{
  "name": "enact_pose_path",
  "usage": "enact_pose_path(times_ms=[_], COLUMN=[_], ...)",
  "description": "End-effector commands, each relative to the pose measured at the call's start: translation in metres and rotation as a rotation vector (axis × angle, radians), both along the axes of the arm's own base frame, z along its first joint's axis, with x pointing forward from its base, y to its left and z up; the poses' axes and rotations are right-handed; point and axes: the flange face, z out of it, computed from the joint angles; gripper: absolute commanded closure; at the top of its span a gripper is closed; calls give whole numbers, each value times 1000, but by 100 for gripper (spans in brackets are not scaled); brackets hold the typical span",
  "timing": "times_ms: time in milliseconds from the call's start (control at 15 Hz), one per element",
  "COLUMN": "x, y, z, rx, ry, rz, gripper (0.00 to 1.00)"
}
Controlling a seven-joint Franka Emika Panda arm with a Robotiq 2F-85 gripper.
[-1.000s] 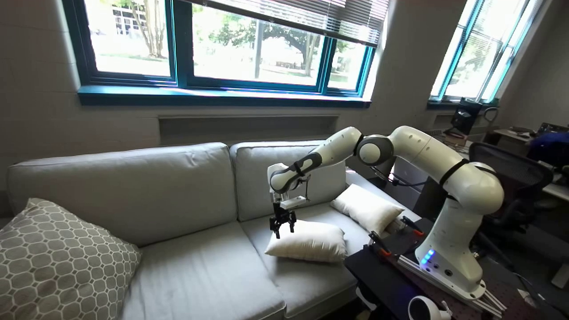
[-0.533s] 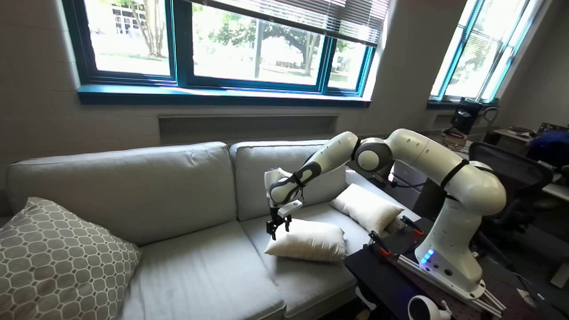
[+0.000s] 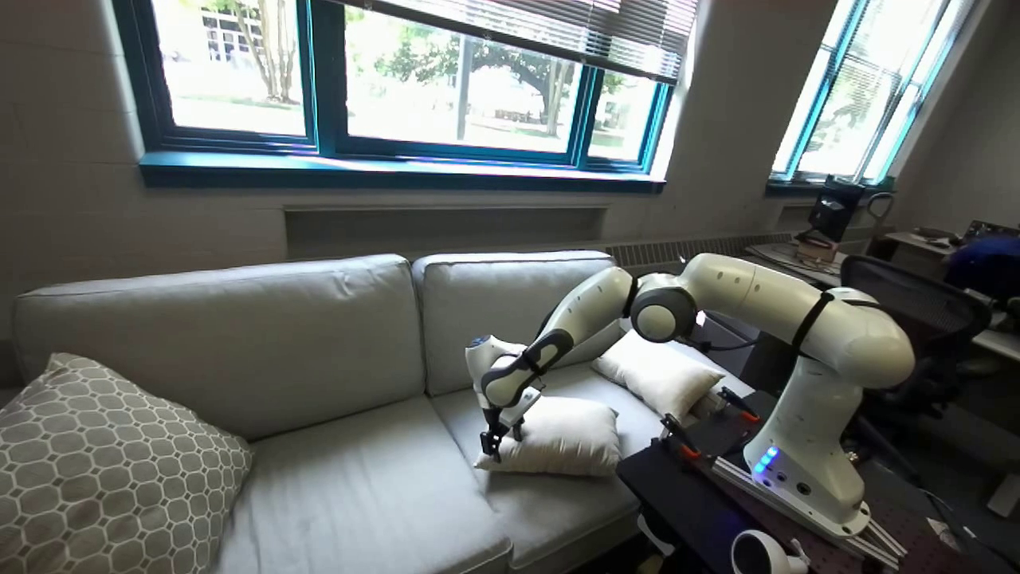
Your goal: Place the two small pillows on the right side of the sofa
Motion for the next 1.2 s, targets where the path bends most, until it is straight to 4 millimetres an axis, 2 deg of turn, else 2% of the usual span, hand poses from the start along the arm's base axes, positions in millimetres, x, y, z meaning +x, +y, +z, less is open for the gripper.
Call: enact_pose_path(times_ms=[0,267,333,467,533,667,933,1133], x=[8,31,33,35,35,35,38,51], y=[-37,-124,-141,-164,-172,-186,-205,-215], z=[-10,-22,-24,-27,-27,-27,-25,-21], rx=[-161,-325,-357,-403,-427,-476,-560,-562], ry=[-49,-130,-143,-160,-164,-181,-247,-332], rz=[-15,-94,-131,-217,-255,-324,-472,-584], gripper=[0,0,0,0,25,32,64,86])
